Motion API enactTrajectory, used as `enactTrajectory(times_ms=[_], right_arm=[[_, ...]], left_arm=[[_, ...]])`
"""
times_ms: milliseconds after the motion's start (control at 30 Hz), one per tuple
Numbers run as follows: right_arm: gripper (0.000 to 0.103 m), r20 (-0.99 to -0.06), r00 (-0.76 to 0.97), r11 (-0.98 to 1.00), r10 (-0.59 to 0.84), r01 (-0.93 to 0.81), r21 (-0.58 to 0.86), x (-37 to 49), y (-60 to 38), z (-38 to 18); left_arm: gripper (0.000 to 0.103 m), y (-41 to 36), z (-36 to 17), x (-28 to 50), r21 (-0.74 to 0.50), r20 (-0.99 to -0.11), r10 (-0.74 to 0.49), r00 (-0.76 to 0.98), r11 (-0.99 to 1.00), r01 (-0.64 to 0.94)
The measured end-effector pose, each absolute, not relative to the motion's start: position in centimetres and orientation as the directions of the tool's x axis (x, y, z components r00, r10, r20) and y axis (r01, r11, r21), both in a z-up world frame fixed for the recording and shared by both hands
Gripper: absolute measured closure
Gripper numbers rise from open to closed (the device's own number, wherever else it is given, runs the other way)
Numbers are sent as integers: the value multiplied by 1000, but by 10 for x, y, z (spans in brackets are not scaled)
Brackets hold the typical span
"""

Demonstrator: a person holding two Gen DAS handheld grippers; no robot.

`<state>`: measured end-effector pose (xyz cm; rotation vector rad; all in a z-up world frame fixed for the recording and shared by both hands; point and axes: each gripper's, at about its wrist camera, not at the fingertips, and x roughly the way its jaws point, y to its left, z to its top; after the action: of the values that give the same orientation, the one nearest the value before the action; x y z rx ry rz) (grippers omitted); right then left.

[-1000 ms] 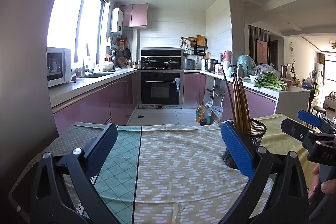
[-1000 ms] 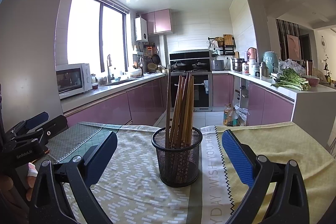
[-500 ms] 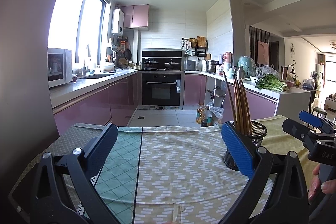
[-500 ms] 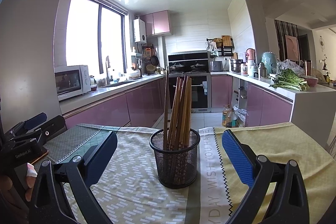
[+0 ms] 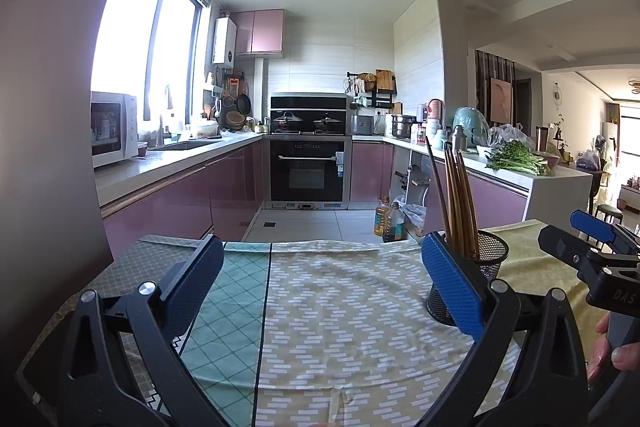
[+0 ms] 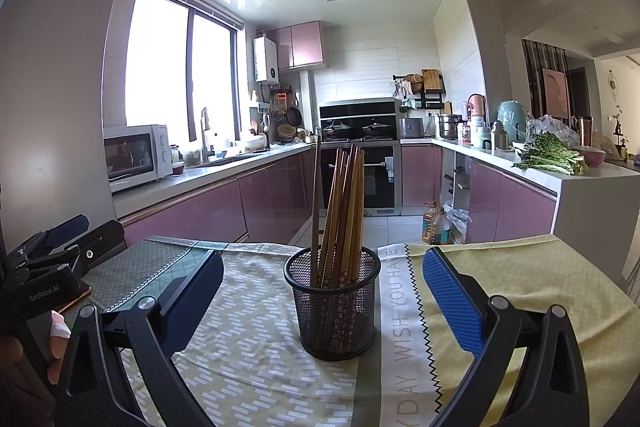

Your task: Organize utensils

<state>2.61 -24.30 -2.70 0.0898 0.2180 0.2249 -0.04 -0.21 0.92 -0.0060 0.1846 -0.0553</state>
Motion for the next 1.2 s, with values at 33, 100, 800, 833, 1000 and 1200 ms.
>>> enactTrajectory(times_ms=[33, 100, 800, 833, 1000, 1200], right_arm=[[6, -204, 952, 971, 230, -211, 112, 26, -243, -27], [6, -204, 952, 971, 230, -210, 112, 26, -243, -27], [6, -200, 952, 971, 232, -213, 112, 25, -242, -25], [6, -200, 952, 971, 232, -213, 111, 25, -242, -25], [6, -199, 952, 970, 233, -214, 113, 26, -242, -25], [6, -198, 952, 971, 232, -212, 113, 25, -242, -25]], left_arm=[[5, -2, 9, 0, -11, -183, -56, 982, 998, 55], [5, -2, 9, 0, -11, -184, -56, 981, 998, 54], [5, -4, 10, -1, -10, -182, -57, 982, 998, 56], [5, -4, 10, -1, -10, -182, -56, 982, 998, 56], [5, -5, 10, -1, -9, -184, -58, 981, 998, 57], [5, -6, 10, -1, -8, -183, -58, 981, 998, 57]])
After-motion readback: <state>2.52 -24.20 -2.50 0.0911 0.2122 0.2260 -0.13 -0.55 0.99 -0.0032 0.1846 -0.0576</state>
